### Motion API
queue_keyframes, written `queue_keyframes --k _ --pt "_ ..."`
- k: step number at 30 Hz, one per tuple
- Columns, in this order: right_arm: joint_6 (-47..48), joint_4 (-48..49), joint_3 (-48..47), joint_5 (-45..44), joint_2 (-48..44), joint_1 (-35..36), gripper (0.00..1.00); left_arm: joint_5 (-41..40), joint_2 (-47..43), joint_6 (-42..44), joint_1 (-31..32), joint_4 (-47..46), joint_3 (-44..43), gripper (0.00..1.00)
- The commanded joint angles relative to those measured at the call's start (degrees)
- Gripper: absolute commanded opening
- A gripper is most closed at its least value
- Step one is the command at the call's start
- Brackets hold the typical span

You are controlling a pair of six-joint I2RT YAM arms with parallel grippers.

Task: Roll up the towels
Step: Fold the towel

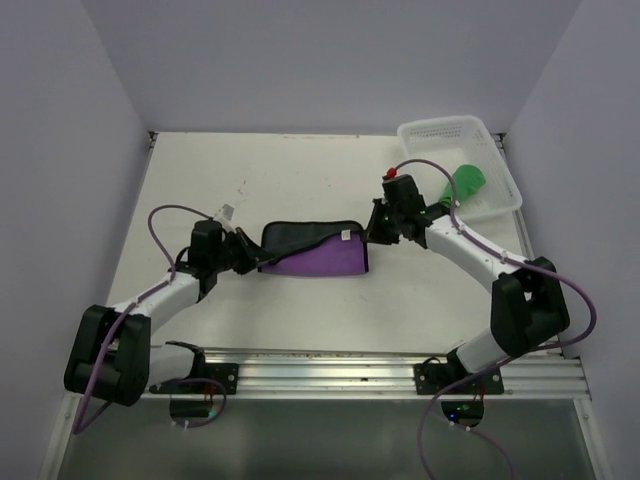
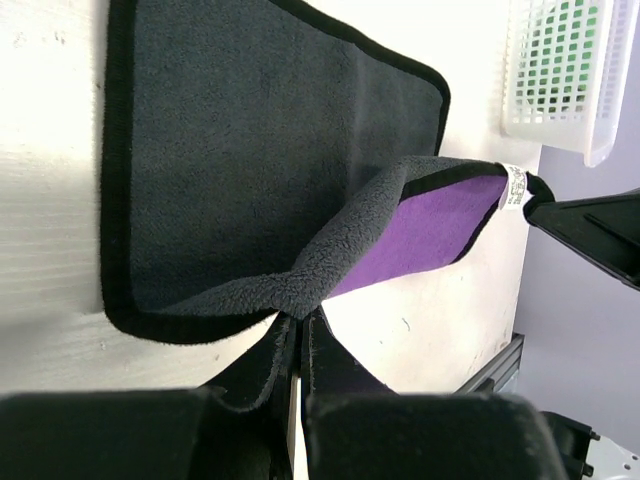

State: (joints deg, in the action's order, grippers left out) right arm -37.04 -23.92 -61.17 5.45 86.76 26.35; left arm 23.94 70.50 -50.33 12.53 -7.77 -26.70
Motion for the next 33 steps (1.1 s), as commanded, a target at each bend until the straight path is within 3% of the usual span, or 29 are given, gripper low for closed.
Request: queue_keyframes --k 1,33 --pt "0.9 0.8 -3.4 -1.1 2.1 -0.3 0.00 0.1 1.4 0.3 -1.1 -5.1 -0.9 0.02" --pt "1.9 1.8 -10.4 0.3 14.0 -3.1 0.00 3.4 12.1 2.1 -3.7 -8.9 -4.7 0.00"
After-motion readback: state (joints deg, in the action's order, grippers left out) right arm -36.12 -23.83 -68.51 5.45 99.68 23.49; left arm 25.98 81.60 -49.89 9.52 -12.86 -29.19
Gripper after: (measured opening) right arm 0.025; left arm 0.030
